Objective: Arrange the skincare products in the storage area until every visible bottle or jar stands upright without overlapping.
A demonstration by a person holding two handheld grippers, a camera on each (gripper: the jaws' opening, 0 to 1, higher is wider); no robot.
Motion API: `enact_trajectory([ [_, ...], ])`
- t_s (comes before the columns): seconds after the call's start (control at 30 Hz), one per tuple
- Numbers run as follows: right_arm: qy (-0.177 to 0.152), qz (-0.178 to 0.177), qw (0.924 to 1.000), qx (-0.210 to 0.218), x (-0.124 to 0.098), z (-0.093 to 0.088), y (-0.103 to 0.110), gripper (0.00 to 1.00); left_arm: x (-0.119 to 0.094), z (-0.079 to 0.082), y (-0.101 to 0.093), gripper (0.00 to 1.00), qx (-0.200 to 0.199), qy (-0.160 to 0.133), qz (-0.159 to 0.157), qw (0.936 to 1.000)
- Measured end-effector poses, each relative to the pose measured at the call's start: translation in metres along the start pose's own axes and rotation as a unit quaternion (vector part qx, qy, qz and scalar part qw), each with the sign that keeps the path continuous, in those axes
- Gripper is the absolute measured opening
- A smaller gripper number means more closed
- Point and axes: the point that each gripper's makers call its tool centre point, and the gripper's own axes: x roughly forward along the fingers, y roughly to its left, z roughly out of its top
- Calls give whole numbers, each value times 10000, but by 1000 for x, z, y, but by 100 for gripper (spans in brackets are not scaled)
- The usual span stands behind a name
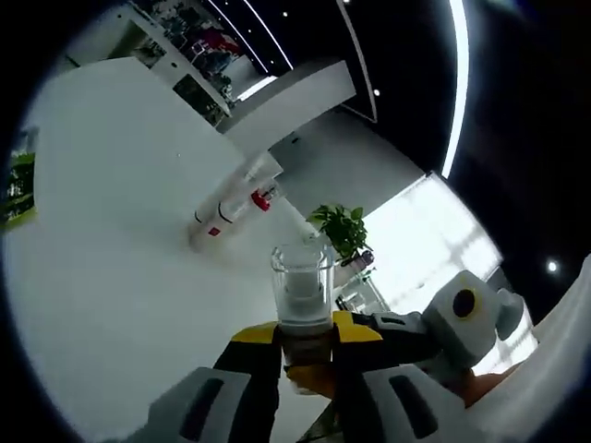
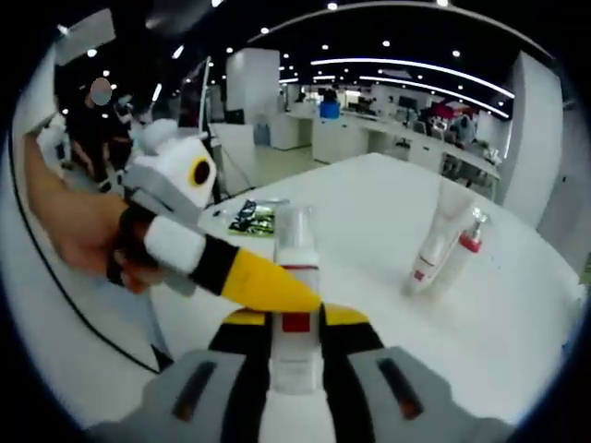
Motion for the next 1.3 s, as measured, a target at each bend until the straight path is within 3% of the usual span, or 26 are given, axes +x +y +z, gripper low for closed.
enact_trajectory([
  [0.1,33,52,9999,-96,1,-1,2,19,-1,-1,1,21,51,29,28,10000],
  [0.27,130,301,9992,-212,5,-3,10,25,-4,0,8,20,855,319,218,9956],
  [0.37,183,413,9981,-429,4,-4,15,28,-6,5,14,20,1325,473,357,9894],
  [0.5,120,575,9977,-347,0,-2,18,28,-14,13,24,20,2096,763,527,9734],
  [0.57,12,605,9979,-234,-3,1,17,28,-17,15,26,20,2347,852,558,9667],
  [0.6,-155,547,9982,-175,-5,7,15,28,-19,15,28,20,2551,949,594,9604],
  [0.7,-374,604,9975,11,-10,17,14,28,-20,15,31,20,2862,1107,617,9498],
  [0.73,-527,565,9970,100,-12,23,10,28,-20,14,32,20,3048,1188,610,9430],
  [0.93,-698,535,9956,323,-13,36,5,28,-15,4,28,20,3594,1528,538,9190],
  [1.03,-734,532,9953,324,-12,38,4,28,-10,0,21,20,3762,1611,374,9116],
  [1.13,-736,563,9952,316,-13,38,4,26,-6,-4,12,20,3792,1614,41,9111],
  [1.3,-786,612,9946,305,-17,38,2,24,-5,-11,7,20,4016,1753,-159,8987],
])
